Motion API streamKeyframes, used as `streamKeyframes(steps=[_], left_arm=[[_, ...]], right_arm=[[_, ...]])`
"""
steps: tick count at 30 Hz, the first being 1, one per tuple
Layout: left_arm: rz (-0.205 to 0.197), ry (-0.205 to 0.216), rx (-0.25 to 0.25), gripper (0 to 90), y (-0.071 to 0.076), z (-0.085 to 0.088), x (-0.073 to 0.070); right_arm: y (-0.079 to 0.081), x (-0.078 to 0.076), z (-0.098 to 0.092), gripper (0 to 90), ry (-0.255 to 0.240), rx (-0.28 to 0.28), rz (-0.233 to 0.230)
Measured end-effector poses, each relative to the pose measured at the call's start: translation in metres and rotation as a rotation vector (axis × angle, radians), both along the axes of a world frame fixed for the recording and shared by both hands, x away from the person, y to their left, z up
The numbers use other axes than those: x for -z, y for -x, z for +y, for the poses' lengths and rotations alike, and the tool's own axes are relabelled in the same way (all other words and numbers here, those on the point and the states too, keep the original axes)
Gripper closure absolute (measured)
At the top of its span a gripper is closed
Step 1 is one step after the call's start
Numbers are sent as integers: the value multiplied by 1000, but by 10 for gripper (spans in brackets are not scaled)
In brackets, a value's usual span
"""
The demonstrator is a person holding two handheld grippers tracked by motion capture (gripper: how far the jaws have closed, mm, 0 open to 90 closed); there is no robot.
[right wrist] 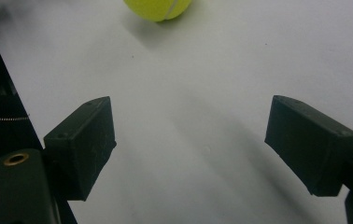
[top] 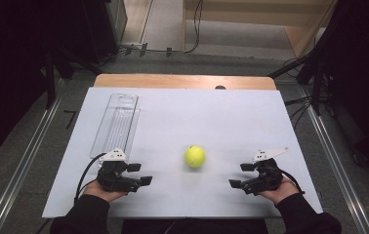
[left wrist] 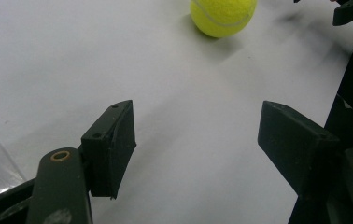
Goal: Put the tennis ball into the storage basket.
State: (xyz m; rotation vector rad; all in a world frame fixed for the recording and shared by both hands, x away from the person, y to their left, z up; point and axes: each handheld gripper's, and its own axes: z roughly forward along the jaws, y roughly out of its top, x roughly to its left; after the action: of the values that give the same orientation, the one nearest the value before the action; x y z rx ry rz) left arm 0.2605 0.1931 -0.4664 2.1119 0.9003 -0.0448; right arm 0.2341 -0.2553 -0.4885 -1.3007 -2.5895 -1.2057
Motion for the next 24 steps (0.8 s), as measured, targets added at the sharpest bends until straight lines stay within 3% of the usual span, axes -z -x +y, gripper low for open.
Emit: streamKeyframes(steps=[9, 13, 24], left_arm=[[-1, 5, 0, 283, 1, 1, 0], [-1, 9, 0, 284, 0, 1, -2], [9, 11, -4, 284, 0, 1, -3]], right_arm=[[-1, 1, 2, 139, 5, -9, 4], [-2, 2, 4, 139, -16, -14, 20], [-2, 1, 3, 139, -5, 0, 6]])
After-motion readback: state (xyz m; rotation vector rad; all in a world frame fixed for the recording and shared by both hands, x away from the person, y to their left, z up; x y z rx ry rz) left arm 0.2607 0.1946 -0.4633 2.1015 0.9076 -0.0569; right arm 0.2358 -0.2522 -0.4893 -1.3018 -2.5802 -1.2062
